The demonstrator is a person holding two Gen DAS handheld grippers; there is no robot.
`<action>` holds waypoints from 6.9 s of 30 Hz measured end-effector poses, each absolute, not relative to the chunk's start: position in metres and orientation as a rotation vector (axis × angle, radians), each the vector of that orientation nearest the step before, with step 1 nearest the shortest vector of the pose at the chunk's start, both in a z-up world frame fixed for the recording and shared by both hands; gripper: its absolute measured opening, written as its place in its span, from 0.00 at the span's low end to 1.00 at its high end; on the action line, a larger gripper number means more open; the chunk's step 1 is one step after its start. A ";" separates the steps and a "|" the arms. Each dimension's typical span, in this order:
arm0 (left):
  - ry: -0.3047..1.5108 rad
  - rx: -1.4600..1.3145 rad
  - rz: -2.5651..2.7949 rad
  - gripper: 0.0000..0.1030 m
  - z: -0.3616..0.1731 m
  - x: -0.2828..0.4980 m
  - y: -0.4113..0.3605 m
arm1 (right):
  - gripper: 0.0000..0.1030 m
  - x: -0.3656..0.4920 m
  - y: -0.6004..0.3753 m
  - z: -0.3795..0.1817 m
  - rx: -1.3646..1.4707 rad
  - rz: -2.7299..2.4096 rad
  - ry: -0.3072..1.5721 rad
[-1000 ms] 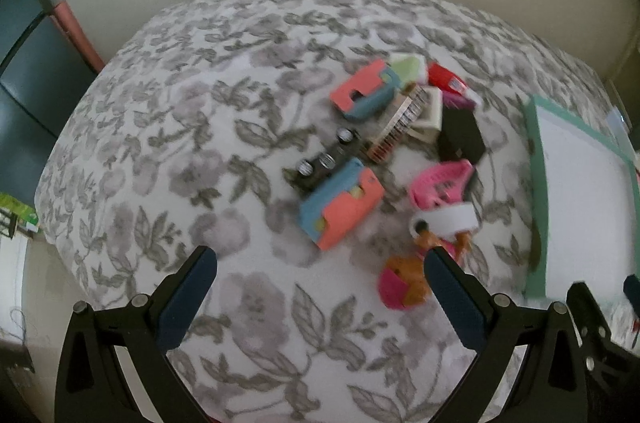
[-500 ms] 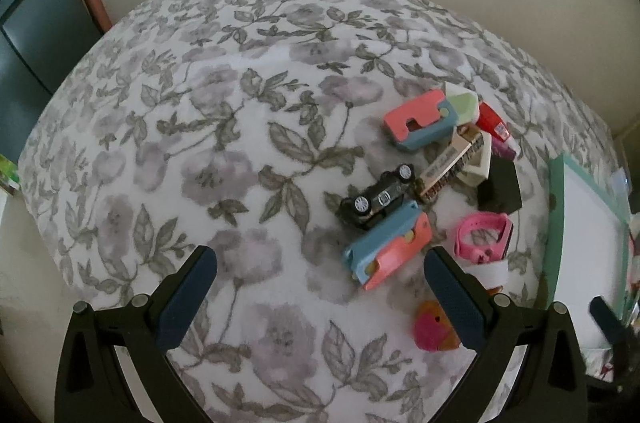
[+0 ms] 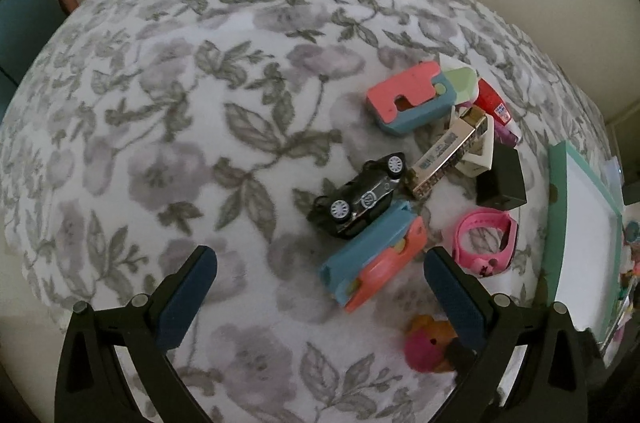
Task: Organize rigid objects
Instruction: 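Grasp the blue-and-orange block with the left tool while the right tool grasps the pink toy dog, then carry the block with the left tool while the right tool carries the dog over the tray, then open the right tool to drop the dog while the left tool releases the block, then move both open tools back from the tray toward the toy pile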
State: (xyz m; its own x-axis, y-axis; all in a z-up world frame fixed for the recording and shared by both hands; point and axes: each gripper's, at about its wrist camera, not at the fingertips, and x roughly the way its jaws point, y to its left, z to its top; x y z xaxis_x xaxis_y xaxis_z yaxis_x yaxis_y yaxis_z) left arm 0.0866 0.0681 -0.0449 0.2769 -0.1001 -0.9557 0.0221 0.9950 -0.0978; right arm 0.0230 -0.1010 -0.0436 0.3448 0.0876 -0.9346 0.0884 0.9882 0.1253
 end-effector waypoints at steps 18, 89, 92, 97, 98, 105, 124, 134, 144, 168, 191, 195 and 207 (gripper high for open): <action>1.359 -0.058 -0.191 0.67 -0.074 0.099 0.045 | 0.83 0.037 -0.087 -0.061 0.239 0.045 1.233; 1.186 0.064 -0.514 0.21 0.032 0.069 -0.143 | 0.56 -0.018 -0.299 0.006 0.588 -0.332 1.012; 1.188 0.075 -0.533 0.21 0.026 0.071 -0.160 | 0.56 -0.018 -0.316 0.003 0.584 -0.382 1.017; 1.190 0.100 -0.568 0.21 0.017 0.074 -0.189 | 0.56 -0.014 -0.340 -0.002 0.569 -0.441 1.024; 1.191 0.105 -0.572 0.21 0.014 0.074 -0.194 | 0.56 -0.013 -0.343 -0.003 0.566 -0.451 1.025; 1.197 0.128 -0.586 0.22 0.000 0.080 -0.218 | 0.56 -0.006 -0.361 -0.014 0.546 -0.506 1.054; 1.212 0.153 -0.584 0.20 -0.017 0.078 -0.227 | 0.57 0.001 -0.369 -0.026 0.512 -0.529 1.108; 1.213 0.140 -0.548 0.35 -0.012 0.077 -0.216 | 0.69 -0.001 -0.368 -0.023 0.492 -0.539 1.114; 1.155 0.125 -0.471 0.70 0.007 0.076 -0.189 | 0.82 -0.007 -0.357 -0.011 0.462 -0.522 1.077; 0.911 0.109 -0.268 0.98 0.023 0.072 -0.105 | 1.00 -0.018 -0.325 0.002 0.392 -0.500 0.991; 0.953 0.055 -0.125 0.98 0.036 0.096 -0.021 | 1.00 -0.002 -0.270 0.029 0.359 -0.307 0.907; 0.937 0.077 -0.081 0.98 0.046 0.097 -0.002 | 1.00 0.003 -0.248 0.048 0.313 -0.252 0.849; 0.993 0.000 0.032 0.98 0.040 0.111 0.063 | 1.00 0.031 -0.179 0.038 0.286 -0.076 0.914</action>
State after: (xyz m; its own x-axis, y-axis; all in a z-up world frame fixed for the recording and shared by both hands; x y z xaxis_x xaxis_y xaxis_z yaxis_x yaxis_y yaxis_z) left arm 0.1113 0.0630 0.0399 0.5461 0.0272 -0.8373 -0.0272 0.9995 0.0147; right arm 0.0312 -0.1795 0.0377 0.6104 0.0565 -0.7900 0.1855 0.9595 0.2120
